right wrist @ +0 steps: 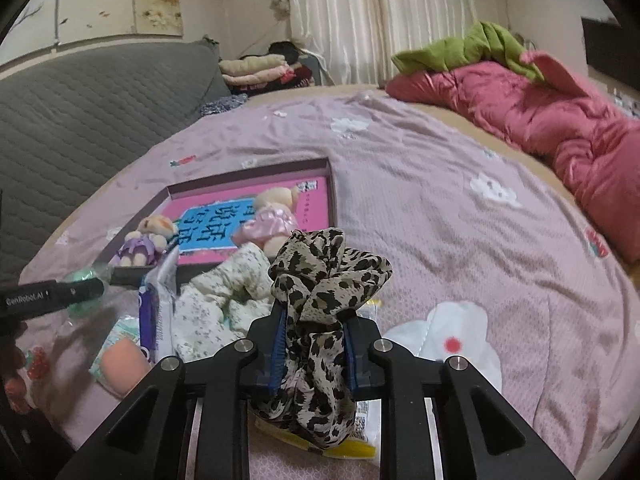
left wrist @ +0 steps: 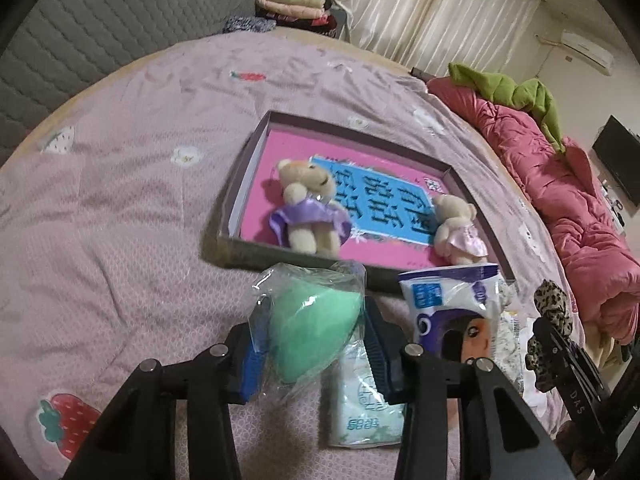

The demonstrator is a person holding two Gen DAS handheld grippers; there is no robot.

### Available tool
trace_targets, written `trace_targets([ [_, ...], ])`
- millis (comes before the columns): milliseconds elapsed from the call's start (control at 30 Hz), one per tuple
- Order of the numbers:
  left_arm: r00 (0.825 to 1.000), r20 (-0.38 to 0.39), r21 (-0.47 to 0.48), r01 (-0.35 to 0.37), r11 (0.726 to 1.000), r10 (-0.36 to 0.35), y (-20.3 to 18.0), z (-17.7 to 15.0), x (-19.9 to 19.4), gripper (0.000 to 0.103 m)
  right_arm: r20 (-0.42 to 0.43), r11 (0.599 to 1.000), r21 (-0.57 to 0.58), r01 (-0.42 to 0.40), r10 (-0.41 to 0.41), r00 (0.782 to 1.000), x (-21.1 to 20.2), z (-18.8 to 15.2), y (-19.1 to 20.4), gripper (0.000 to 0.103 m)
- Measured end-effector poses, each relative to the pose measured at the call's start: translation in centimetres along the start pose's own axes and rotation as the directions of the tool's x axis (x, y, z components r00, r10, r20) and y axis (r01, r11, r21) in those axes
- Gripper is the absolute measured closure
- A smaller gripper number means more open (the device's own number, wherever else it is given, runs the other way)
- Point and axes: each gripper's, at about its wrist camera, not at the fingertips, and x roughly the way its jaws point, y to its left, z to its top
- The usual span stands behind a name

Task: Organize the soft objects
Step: 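Lift and carry the green sponge and leopard scrunchie toward the box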

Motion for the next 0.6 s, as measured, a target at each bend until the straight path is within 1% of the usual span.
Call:
trace_targets([
  [233, 0.999, 0.029, 0.018, 0.019, 1.0, -0.02, -0.8, 0.3, -0.9, 0.059, 0.048, 0.999, -0.051, 0.007, -0.005, 0.999, -0.2, 1.0, 1.3, 0.08],
  [333, 0.999, 0.038, 0.018, 0.023, 1.0, -0.024, -1.0, 0.6, -1.0, 0.059, 0.064, 0.998, -0.053, 0.016, -0.012, 0.998, 0.0, 1.6, 1.3, 0.08],
  [600, 0.998, 0.058, 0.017, 0.027, 0.999, -0.028, -1.6, 1.6, -1.1, 0.059, 0.099, 0.999, -0.04, -0.006, 0.01, 0.995, 0.8, 3.1, 1.5, 0.08],
])
